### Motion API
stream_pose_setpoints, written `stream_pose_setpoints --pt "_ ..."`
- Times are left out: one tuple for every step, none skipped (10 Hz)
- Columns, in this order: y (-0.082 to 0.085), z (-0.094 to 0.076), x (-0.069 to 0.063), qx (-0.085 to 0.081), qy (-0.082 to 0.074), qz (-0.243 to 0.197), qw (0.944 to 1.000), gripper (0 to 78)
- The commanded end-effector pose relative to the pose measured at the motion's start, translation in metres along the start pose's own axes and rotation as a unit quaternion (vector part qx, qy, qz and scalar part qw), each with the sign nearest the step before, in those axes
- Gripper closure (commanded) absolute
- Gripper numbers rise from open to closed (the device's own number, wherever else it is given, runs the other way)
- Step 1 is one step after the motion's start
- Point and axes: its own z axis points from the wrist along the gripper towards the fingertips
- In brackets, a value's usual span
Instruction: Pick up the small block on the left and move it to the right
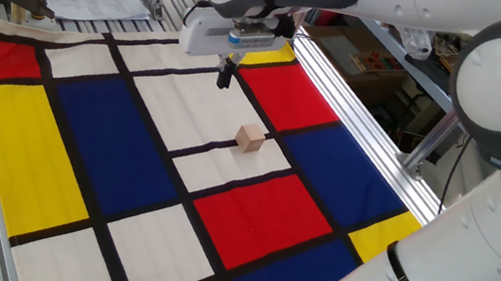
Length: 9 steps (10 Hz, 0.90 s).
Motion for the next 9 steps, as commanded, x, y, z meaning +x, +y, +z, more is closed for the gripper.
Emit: stream_pose_setpoints --pt "-0.022 0.027 -0.018 -0.015 -0.016 -0.004 0.9998 77.6" --pt "-0.026 0.031 -0.02 -0.014 -0.019 -0.006 0.9997 77.6" --pt "-0.038 0.04 -0.026 -0.018 -0.027 -0.003 0.9995 77.6" --pt "-0.045 0.044 -0.029 -0.019 -0.029 0.006 0.9994 77.6" --pt "-0.053 0.05 -0.032 -0.021 -0.033 0.007 0.9992 77.6" --pt "-0.062 0.055 -0.035 -0.029 -0.033 0.003 0.999 77.6" --pt "-0.071 0.06 -0.037 -0.03 -0.031 -0.005 0.999 77.6" --pt "-0.082 0.066 -0.039 -0.03 -0.032 -0.015 0.9989 77.6" --pt "-0.092 0.071 -0.041 -0.03 -0.032 -0.023 0.9988 77.6"
